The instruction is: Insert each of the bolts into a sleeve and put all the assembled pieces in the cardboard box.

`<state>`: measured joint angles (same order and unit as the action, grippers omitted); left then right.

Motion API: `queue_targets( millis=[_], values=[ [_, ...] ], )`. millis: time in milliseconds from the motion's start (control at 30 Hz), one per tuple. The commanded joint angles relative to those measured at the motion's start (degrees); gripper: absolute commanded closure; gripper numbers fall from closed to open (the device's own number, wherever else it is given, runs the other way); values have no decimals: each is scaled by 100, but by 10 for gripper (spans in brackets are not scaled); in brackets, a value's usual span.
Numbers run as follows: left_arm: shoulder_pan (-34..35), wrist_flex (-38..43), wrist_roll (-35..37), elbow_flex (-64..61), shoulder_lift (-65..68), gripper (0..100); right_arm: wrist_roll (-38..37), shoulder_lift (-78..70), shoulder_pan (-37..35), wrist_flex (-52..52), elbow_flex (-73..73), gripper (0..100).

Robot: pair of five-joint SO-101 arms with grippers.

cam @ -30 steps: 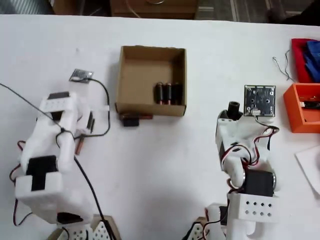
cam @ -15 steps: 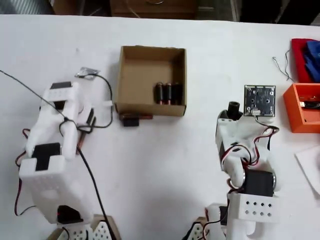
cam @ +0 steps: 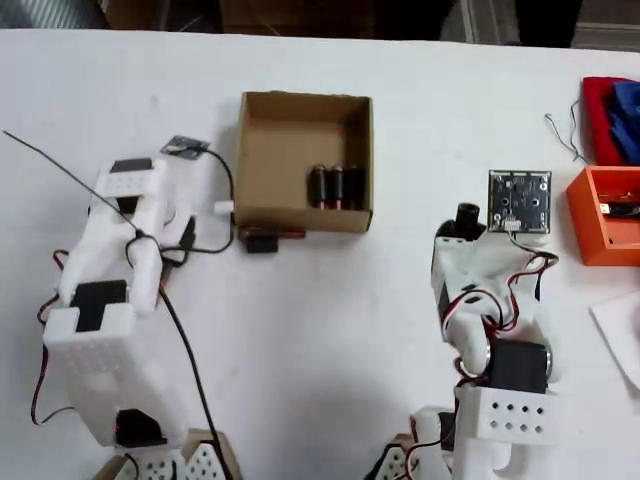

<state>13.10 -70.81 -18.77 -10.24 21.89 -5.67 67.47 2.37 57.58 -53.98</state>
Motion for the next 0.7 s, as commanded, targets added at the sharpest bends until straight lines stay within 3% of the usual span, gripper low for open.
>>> queue_targets(
  millis=[0,167,267,400,567,667],
  values=[
    [-105,-334,9,57,-703,975,9,110,4,-145,44,976],
    [-97,-949,62,4,-3007,975,44,163,-4,-136,44,976],
    [-79,-993,686,-251,-4668,975,44,611,-40,-136,-149,976],
    [-105,-202,1415,-1156,-6312,974,44,1815,-365,-330,-905,976],
    [-79,1160,1662,-2202,-7332,973,44,3451,-963,-998,-1934,976],
    [-97,1310,1662,-2404,-7604,973,9,3538,-1402,-1455,-2084,976]
  ],
)
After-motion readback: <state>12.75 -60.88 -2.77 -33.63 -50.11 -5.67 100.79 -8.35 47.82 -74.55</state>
